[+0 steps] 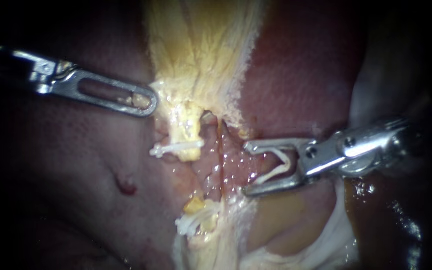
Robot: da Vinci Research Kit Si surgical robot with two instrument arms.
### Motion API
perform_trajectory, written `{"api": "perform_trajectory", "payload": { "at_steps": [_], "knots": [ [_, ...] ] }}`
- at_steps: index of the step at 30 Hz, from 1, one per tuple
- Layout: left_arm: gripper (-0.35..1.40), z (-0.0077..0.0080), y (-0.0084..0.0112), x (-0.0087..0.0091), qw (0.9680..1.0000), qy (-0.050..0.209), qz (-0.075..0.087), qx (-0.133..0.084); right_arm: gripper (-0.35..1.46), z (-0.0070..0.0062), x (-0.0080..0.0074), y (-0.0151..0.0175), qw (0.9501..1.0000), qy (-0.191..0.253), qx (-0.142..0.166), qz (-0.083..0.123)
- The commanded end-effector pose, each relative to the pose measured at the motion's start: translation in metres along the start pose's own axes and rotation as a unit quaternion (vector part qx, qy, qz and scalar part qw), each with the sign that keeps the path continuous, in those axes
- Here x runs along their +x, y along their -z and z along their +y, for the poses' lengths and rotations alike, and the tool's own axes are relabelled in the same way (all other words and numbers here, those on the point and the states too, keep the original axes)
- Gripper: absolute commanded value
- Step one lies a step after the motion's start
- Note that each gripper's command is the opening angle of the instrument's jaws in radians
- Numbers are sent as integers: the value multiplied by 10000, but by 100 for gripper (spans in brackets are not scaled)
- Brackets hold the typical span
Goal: Clipping first clip right tube
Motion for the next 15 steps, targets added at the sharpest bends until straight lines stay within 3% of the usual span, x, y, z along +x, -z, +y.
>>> {"api": "perform_trajectory", "payload": {
  "at_steps": [1, 9, 15],
  "knots": [
    [-35, 0, 0, 0, 10000, 0, 0, -1, 50, 2, -4, -6, 10000, -2, 12, -8],
    [-35, 0, 0, 1, 10000, 1, -3, -4, 50, 20, -38, -45, 9997, -246, 55, -46],
    [-35, 0, -1, 2, 10000, -2, -7, -7, 50, 28, -45, -59, 9991, -411, 91, -15]
  ]
}}
